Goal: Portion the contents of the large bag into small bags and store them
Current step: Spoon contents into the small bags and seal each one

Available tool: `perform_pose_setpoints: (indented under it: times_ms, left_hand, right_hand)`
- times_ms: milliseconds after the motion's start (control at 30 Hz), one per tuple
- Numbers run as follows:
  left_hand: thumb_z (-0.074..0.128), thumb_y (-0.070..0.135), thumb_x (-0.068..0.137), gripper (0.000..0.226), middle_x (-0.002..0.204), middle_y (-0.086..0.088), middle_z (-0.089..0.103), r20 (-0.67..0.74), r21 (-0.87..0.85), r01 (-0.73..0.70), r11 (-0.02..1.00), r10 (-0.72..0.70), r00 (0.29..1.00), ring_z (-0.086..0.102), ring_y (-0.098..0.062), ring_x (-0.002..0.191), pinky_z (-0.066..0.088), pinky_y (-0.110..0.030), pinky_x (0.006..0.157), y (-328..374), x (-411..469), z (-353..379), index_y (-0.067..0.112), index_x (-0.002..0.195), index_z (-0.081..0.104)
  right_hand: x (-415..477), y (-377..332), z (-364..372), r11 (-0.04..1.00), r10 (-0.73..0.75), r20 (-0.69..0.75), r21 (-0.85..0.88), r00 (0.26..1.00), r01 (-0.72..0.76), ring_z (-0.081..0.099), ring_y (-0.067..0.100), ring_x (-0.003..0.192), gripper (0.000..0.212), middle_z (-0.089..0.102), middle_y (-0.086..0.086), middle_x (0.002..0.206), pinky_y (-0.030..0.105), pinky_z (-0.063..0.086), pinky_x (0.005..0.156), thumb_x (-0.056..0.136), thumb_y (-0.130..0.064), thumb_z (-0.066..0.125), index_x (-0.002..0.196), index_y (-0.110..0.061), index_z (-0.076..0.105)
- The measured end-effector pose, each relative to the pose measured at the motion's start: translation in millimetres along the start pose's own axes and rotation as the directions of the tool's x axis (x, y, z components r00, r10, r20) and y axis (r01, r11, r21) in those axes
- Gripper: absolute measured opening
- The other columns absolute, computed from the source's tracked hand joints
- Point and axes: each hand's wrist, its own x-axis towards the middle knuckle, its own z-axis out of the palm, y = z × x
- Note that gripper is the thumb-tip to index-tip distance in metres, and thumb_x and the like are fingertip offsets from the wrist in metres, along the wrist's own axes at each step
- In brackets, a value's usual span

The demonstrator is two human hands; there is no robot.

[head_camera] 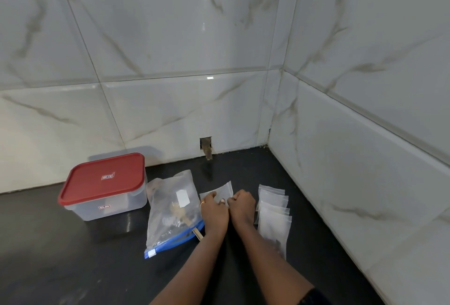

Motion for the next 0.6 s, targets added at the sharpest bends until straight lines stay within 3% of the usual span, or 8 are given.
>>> perform_pose_setpoints:
  times_ms: [100, 233, 367, 500, 600]
  left_hand:
    - [0.049, 0.022, 0.095, 0.033, 0.122, -0.008, 0.059, 0.068, -0.085, 0.016, 0.996, -0.010, 0.998, 0.057, -0.019, 0.108, 0.046, -0.034, 0.097, 7, -2, -4, 0.011, 0.126, 0.052]
    - [0.056, 0.031, 0.091, 0.025, 0.105, -0.005, 0.064, 0.080, -0.237, 0.000, 0.971, 0.019, 0.997, 0.062, -0.016, 0.094, 0.052, -0.035, 0.090, 16, -6, -12, 0.014, 0.110, 0.057]
    - [0.060, 0.035, 0.087, 0.018, 0.093, -0.004, 0.067, 0.069, -0.220, -0.058, 0.974, 0.075, 0.995, 0.063, -0.017, 0.088, 0.054, -0.037, 0.085, 23, -11, -21, 0.018, 0.093, 0.062]
    - [0.059, 0.034, 0.088, 0.017, 0.086, -0.006, 0.067, 0.077, -0.266, -0.083, 0.960, 0.107, 0.991, 0.064, -0.017, 0.082, 0.056, -0.031, 0.076, 29, -18, -32, 0.018, 0.087, 0.063]
    - [0.061, 0.029, 0.088, 0.014, 0.083, -0.008, 0.068, 0.046, -0.303, -0.104, 0.947, 0.123, 0.991, 0.066, -0.019, 0.078, 0.057, -0.034, 0.076, 31, -20, -40, 0.015, 0.088, 0.064]
  right_hand:
    - [-9, 2, -12, 0.979, -0.097, -0.009, 0.180, 0.995, 0.097, 0.054, 0.013, 0.071, 0.017, 0.057, -0.003, 0.072, 0.021, 0.042, 0.060, 0.087, -0.016, 0.060, 0.073, -0.017, 0.051]
    - [-25, 0, -33, 0.928, -0.251, -0.016, 0.280, 0.968, 0.245, 0.057, 0.006, 0.071, 0.011, 0.059, -0.008, 0.072, 0.015, 0.045, 0.060, 0.089, -0.018, 0.062, 0.079, -0.019, 0.057]
    - [-36, -5, -53, 0.882, -0.335, 0.000, 0.352, 0.942, 0.314, 0.056, 0.000, 0.067, 0.014, 0.061, -0.005, 0.072, 0.006, 0.044, 0.059, 0.085, -0.007, 0.064, 0.079, -0.018, 0.059]
    - [-47, -11, -65, 0.838, -0.345, 0.023, 0.457, 0.938, 0.297, 0.066, 0.010, 0.077, 0.024, 0.068, 0.000, 0.079, 0.017, 0.055, 0.072, 0.083, -0.003, 0.064, 0.074, -0.024, 0.061]
    - [-52, -17, -70, 0.821, -0.326, 0.050, 0.511, 0.944, 0.257, 0.069, 0.016, 0.080, 0.018, 0.070, 0.003, 0.083, 0.023, 0.057, 0.077, 0.086, -0.005, 0.063, 0.081, -0.022, 0.065]
